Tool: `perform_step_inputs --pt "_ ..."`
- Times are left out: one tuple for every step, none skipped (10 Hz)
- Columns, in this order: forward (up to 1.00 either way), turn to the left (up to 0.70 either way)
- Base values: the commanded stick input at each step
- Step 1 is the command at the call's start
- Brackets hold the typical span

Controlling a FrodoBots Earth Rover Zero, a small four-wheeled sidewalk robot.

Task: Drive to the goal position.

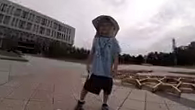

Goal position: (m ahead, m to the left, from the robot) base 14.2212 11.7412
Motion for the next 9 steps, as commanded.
perform_step_inputs --pt "0.06 0.0" --pt "0.04 0.0" --pt "0.01 0.0" --pt "0.0 0.0" --pt "0.0 0.0" --pt "0.0 0.0" --pt "0.0 0.0" --pt "0.0 0.0" --pt "0.0 0.0"
